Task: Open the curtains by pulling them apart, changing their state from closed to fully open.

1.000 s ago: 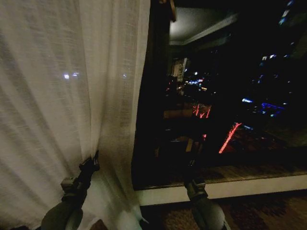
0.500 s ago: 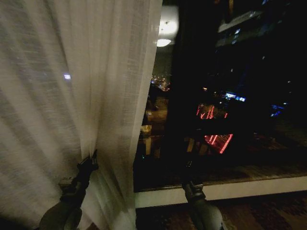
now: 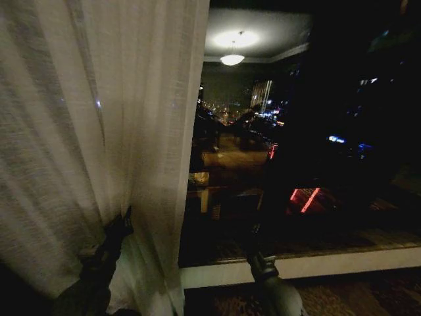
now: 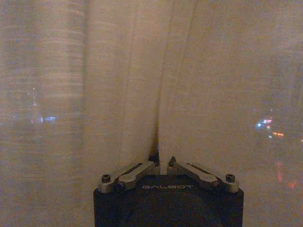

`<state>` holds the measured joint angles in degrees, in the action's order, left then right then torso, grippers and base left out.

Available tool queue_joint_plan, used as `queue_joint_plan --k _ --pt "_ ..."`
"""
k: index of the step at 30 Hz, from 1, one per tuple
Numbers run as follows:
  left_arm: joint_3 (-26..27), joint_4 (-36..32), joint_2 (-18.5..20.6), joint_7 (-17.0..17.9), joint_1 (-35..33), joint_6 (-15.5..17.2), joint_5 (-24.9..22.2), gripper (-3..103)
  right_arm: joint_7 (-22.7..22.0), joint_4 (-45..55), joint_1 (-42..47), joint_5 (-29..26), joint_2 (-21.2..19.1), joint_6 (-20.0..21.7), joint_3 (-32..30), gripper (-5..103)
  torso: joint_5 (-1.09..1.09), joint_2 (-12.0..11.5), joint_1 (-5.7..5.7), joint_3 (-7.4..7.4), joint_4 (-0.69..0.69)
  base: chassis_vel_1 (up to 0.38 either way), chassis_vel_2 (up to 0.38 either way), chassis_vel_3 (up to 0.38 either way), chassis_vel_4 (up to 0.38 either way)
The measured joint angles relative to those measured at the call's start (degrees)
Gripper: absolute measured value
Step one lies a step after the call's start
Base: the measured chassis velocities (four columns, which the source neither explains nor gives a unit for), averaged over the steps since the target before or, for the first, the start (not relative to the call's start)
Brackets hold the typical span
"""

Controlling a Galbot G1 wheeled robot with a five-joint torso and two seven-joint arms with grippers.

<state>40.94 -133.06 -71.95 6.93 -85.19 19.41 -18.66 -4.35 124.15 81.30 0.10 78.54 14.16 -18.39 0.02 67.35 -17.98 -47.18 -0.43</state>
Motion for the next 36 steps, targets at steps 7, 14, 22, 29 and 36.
queue_joint_plan --k 7,14,22,29,36 --pt "0.9 -0.8 -0.5 1.7 -0.8 -0.6 -0.2 0 0.1 -0.6 0.2 0.1 -0.5 0.1 0.5 100 -0.11 0.0 0.0 -0.01 -0.04 -0.012 0.003 0.01 0.002" --pt "6.3 0.3 -0.5 4.7 -0.7 -0.6 -1.0 0 0.5 -1.6 0.0 0.2 -1.0 0.1 1.0 100 -0.02 0.0 0.0 -0.01 -0.01 -0.019 -0.014 0.014 0.014" --pt "16.9 4.6 0.7 6.3 -0.7 -2.2 -4.4 0 0.7 -2.7 -0.7 0.2 -0.9 0.0 2.4 100 -0.03 0.0 0.0 -0.01 -0.01 0.0 0.0 0.0 0.0" --pt "27.0 9.9 2.0 10.3 -0.7 -3.0 -7.3 0 1.0 -3.2 -0.9 0.2 -1.0 -0.2 3.5 100 -0.04 0.0 0.0 -0.01 -0.01 0.0 0.0 0.0 0.0" --pt "33.1 13.3 3.2 17.6 0.0 -1.0 -7.4 0 1.6 -3.6 -1.1 0.1 -1.7 -0.4 3.1 100 -0.03 0.0 0.0 0.0 0.0 0.0 0.0 0.0 0.0"
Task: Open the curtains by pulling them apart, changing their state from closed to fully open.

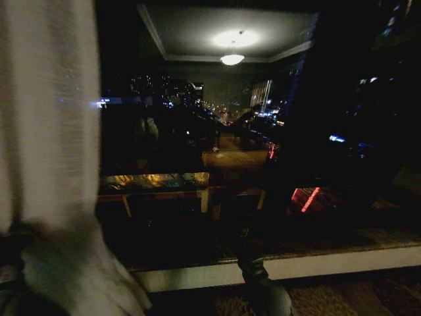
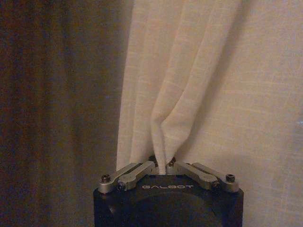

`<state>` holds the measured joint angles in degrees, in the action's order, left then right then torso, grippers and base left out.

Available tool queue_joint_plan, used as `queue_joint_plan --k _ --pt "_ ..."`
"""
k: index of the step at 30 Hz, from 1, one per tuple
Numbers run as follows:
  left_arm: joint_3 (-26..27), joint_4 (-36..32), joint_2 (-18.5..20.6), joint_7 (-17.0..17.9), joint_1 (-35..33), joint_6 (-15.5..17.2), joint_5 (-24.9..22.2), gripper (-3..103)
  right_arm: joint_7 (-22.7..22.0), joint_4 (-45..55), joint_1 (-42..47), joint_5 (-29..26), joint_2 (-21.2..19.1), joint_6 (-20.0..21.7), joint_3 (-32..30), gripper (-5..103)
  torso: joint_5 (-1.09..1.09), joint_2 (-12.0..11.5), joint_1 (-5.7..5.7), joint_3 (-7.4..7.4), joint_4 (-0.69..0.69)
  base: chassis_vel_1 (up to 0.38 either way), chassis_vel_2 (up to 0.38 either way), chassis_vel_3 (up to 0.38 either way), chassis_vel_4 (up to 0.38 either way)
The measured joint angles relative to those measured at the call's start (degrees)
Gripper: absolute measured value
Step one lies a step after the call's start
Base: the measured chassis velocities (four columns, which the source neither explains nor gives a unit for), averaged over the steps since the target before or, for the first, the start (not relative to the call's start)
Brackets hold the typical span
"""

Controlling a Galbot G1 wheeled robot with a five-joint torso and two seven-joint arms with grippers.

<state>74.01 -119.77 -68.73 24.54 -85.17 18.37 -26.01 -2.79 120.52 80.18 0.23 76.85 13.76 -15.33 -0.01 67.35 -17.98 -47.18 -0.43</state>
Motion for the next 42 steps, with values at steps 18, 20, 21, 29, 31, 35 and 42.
queue_joint_plan --k 18,20,21,29,31,35,42 --pt "-1.3 -2.2 -2.2 16.3 0.2 8.0 5.3 29 1.2 -4.5 -1.1 -2.8 -1.4 -2.3 -1.2 100 -0.01 0.0 0.0 0.0 0.0 0.0 0.0 0.0 0.0" --pt "-2.4 -4.3 -3.0 13.7 -0.5 8.0 5.4 34 1.2 -4.6 -1.0 -2.8 -1.3 -2.3 -1.2 100 -0.03 0.0 0.0 0.0 0.0 0.0 0.0 0.0 0.0" --pt "-4.2 -7.2 -4.1 9.6 -1.6 7.7 5.7 40 1.2 -4.7 -1.0 -2.8 -1.0 -2.3 -1.3 100 -0.02 0.0 0.0 0.0 -0.02 0.0 0.0 0.0 0.0" --pt "-12.1 -19.0 -10.3 -5.2 -10.5 5.1 10.3 67 1.2 -5.5 -1.7 -2.8 0.0 -2.2 -0.8 100 -0.02 0.0 0.0 0.0 0.0 0.0 0.0 0.0 0.0" --pt "-15.9 -21.8 -11.6 -7.3 -14.2 3.6 12.7 78 1.2 -4.9 -1.7 -2.8 0.5 -2.0 -0.6 100 -0.03 0.0 0.0 0.0 0.01 0.0 0.0 0.0 0.0" --pt "-18.9 -21.7 -11.3 -13.3 -15.4 -0.5 13.0 93 1.1 -4.1 -1.7 -2.8 1.0 -1.9 -1.3 100 -0.04 0.0 0.0 0.0 0.01 0.0 0.0 0.0 0.0" --pt "-22.1 -17.0 -8.7 -19.0 -12.0 -6.6 12.0 100 -0.1 -1.5 -1.6 -3.4 1.1 1.3 -3.0 100 -0.02 0.0 -0.01 0.0 -0.02 0.0 0.0 0.0 0.0"
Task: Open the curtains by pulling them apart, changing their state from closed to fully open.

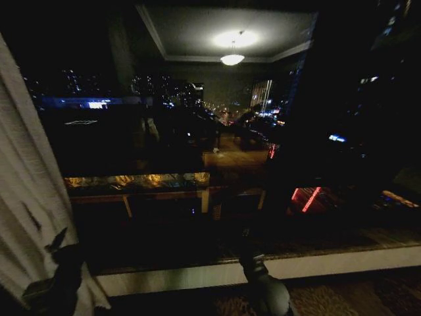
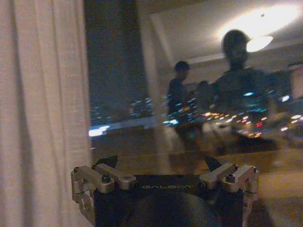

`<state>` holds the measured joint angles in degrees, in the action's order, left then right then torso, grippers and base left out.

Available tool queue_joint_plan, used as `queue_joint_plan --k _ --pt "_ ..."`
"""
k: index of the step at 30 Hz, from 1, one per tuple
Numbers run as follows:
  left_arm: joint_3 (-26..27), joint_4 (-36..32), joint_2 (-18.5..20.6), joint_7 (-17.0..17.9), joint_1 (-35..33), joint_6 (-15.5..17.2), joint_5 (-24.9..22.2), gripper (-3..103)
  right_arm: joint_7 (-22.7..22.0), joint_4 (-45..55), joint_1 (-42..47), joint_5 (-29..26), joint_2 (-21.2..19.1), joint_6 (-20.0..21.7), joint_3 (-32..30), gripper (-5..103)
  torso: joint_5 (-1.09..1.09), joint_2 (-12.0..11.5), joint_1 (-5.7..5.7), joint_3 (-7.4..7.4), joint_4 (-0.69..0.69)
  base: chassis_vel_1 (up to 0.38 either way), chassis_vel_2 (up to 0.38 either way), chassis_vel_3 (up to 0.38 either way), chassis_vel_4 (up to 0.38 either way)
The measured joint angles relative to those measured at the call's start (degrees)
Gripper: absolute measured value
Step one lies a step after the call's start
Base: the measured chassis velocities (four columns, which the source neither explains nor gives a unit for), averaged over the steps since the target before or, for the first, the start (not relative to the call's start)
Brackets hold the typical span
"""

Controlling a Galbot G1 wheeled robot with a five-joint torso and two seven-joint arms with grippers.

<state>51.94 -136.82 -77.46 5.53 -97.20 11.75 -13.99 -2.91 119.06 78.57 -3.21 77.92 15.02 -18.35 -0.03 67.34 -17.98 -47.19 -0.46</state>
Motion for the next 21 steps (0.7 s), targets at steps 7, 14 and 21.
queue_joint_plan --k 7,14,21 --pt "-3.1 1.0 -0.2 -1.1 0.3 -0.3 0.9 100 -0.3 2.1 0.1 -0.6 -0.2 1.5 -1.4 100 0.0 0.0 0.01 0.0 0.02 0.0 0.0 0.0 0.0" --pt "-3.1 1.8 0.2 -1.1 0.3 -0.9 1.1 100 -0.6 2.8 0.3 -0.6 -0.1 1.6 -2.0 100 0.0 0.0 0.0 0.0 0.02 -0.043 -0.062 0.059 0.069" --pt "-3.2 1.9 0.1 -1.1 -0.1 -1.4 1.1 100 -0.6 3.2 0.4 -0.6 0.0 1.6 -2.0 100 0.0 0.0 0.0 0.0 0.01 -0.155 -0.199 0.163 0.202"
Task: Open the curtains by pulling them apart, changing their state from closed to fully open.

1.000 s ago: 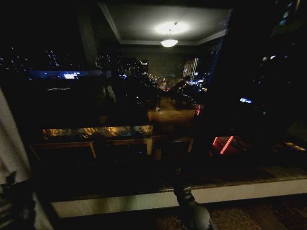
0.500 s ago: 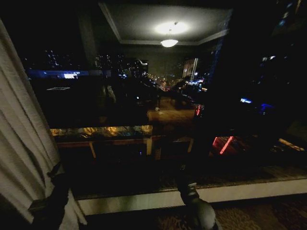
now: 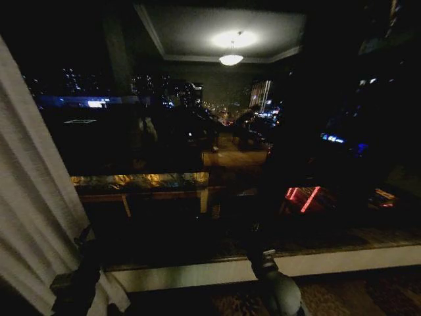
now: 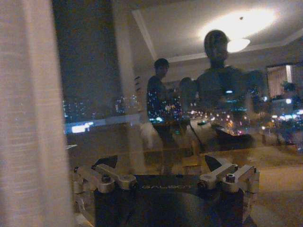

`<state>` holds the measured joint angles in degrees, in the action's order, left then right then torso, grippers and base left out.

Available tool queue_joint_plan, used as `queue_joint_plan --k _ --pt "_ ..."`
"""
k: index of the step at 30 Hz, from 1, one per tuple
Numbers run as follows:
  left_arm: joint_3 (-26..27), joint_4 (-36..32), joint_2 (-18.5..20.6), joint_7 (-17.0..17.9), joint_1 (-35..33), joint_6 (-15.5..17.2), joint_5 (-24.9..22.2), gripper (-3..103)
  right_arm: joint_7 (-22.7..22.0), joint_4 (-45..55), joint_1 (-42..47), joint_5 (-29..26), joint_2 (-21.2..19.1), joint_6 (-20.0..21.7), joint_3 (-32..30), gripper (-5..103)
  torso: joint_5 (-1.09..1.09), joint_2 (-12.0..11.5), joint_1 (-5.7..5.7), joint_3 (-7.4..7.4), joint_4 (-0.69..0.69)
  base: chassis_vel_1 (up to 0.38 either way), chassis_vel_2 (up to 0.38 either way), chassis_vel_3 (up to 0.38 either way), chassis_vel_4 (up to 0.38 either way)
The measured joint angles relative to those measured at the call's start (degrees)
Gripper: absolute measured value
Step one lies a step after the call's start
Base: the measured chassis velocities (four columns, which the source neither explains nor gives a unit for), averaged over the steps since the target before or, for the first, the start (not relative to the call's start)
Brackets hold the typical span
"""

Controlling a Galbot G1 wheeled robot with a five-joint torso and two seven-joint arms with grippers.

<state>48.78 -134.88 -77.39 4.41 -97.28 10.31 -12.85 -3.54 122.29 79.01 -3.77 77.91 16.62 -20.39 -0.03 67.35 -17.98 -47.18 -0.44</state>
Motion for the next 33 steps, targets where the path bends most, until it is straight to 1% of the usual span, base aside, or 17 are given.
queue_joint_plan --k 8,20,26,29,33 --pt "0.8 0.3 0.1 0.1 -0.4 -0.8 0.0 100 -0.1 0.3 0.2 0.1 0.3 0.0 0.4 100 0.0 0.0 0.01 0.0 0.0 -0.27 -0.316 0.258 0.336" --pt "0.9 0.7 0.0 0.1 -0.1 -1.1 -0.2 100 -0.2 0.6 -0.1 0.1 0.0 0.7 0.2 100 0.0 0.0 0.0 -0.01 0.01 -0.282 -0.416 0.287 0.414" --pt "0.6 1.0 0.1 0.1 0.2 -1.1 -0.1 100 -0.3 -0.2 -0.2 0.1 0.2 0.7 0.2 100 -0.01 0.0 0.0 0.0 -0.01 -0.134 -0.44 0.115 0.441" --pt "0.4 1.2 0.0 0.1 0.2 -1.1 0.0 100 -0.3 -0.5 -0.4 0.0 0.3 0.8 0.2 100 0.0 0.0 0.02 0.0 0.03 -0.063 -0.42 0.06 0.426" --pt "0.2 1.3 -0.2 0.1 0.3 -1.1 0.0 100 -0.3 -0.8 -0.4 0.0 0.3 0.8 0.2 100 0.01 0.0 0.01 0.0 0.01 -0.018 -0.368 0.015 0.38"
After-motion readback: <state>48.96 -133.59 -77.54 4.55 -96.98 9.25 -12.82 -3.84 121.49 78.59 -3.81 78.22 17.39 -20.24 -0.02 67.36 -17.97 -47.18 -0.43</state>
